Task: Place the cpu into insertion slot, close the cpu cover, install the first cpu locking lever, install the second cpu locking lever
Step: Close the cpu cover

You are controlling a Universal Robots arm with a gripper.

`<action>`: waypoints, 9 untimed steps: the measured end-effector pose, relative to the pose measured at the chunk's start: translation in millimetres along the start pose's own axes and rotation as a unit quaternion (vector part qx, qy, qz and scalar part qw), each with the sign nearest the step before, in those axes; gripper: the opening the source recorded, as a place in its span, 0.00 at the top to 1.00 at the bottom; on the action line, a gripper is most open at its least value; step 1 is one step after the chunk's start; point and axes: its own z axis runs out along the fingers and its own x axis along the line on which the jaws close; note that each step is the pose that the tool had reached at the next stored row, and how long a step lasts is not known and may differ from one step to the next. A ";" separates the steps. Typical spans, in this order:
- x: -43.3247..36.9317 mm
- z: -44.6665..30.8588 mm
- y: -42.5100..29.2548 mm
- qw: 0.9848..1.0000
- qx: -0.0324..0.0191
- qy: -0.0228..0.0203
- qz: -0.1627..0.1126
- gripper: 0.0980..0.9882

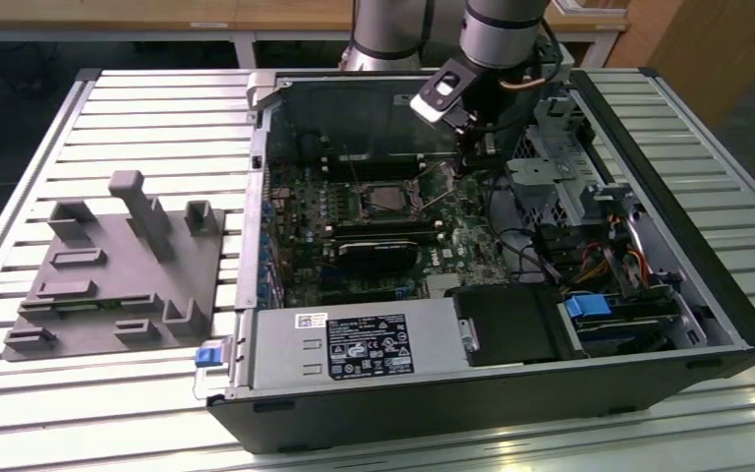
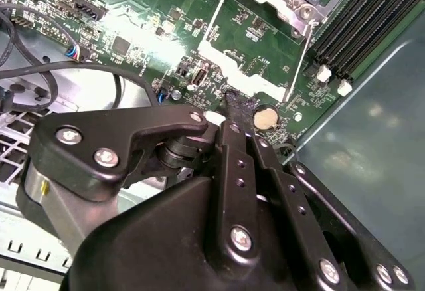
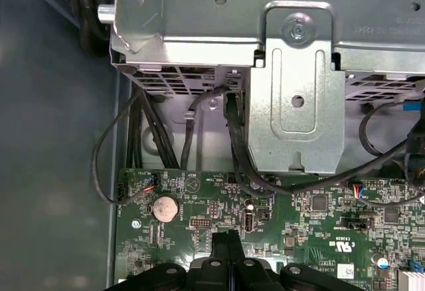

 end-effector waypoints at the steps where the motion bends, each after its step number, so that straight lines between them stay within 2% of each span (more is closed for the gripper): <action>1: 0.0 0.8 0.0 1.000 0.000 0.000 0.000 0.99; 6: 0.0 3.6 -0.5 1.000 0.000 0.000 0.000 0.99; 9: 0.1 3.5 -4.9 1.000 0.000 0.000 0.000 0.99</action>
